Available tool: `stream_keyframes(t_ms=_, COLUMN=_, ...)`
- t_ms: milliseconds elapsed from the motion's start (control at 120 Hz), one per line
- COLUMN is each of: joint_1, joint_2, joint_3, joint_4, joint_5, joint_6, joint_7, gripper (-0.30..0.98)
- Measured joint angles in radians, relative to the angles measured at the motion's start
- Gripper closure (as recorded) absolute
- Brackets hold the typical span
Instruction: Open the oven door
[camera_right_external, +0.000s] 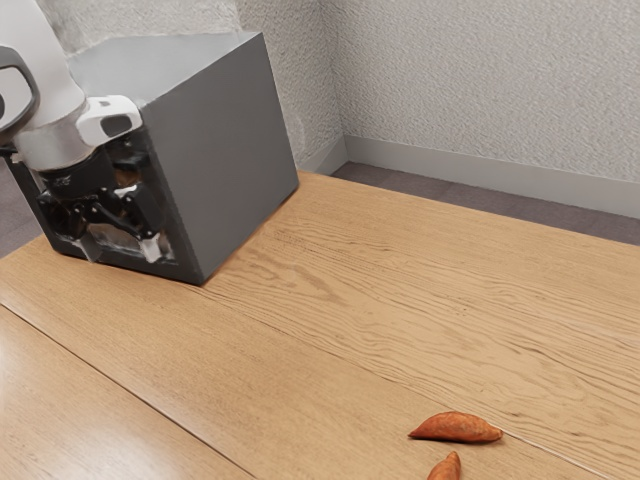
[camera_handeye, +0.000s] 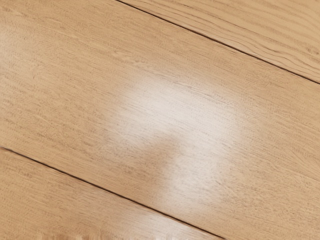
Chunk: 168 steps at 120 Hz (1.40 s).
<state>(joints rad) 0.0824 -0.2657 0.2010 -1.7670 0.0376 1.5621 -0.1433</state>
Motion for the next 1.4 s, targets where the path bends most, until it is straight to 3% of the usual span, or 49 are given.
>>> stream_keyframes(t_ms=133, joint_1=0.059, joint_2=-0.083, joint_3=0.015, joint_4=-0.062, joint_5=0.014, joint_6=0.001, joint_7=-0.107, gripper=0.00)
stream_keyframes(t_ms=225, joint_1=0.262, joint_2=-0.190, joint_3=0.015, joint_4=-0.227, joint_5=-0.014, joint_6=0.085, joint_7=-0.169, gripper=0.00)
stream_keyframes(t_ms=300, joint_1=0.373, joint_2=-0.171, joint_3=0.016, joint_4=-0.270, joint_5=-0.116, joint_6=0.247, joint_7=-0.212, gripper=0.00)
stream_keyframes(t_ms=408, joint_1=0.427, joint_2=-0.032, joint_3=-0.027, joint_4=-0.210, joint_5=-0.214, joint_6=0.478, joint_7=-0.265, gripper=0.00)
stream_keyframes(t_ms=525, joint_1=0.534, joint_2=0.169, joint_3=-0.044, joint_4=-0.031, joint_5=-0.257, joint_6=0.634, joint_7=-0.313, gripper=0.00)
stream_keyframes(t_ms=592, joint_1=0.643, joint_2=0.130, joint_3=-0.114, joint_4=-0.033, joint_5=-0.271, joint_6=0.690, joint_7=-0.336, gripper=0.00)
stream_keyframes(t_ms=650, joint_1=0.776, joint_2=0.099, joint_3=-0.228, joint_4=-0.042, joint_5=-0.278, joint_6=0.726, joint_7=-0.355, gripper=0.00)
stream_keyframes(t_ms=717, joint_1=0.841, joint_2=0.090, joint_3=-0.282, joint_4=-0.044, joint_5=-0.284, joint_6=0.756, joint_7=-0.375, gripper=0.00)
stream_keyframes(t_ms=925, joint_1=0.831, joint_2=0.102, joint_3=-0.340, joint_4=-0.046, joint_5=-0.293, joint_6=0.781, joint_7=-0.489, gripper=0.00)
stream_keyframes(t_ms=1167, joint_1=0.852, joint_2=0.127, joint_3=-0.365, joint_4=-0.046, joint_5=-0.359, joint_6=0.794, joint_7=-0.676, gripper=0.00)
stream_keyframes(t_ms=1400, joint_1=0.838, joint_2=0.198, joint_3=-0.384, joint_4=-0.034, joint_5=-0.364, joint_6=0.867, joint_7=-0.818, gripper=0.00)
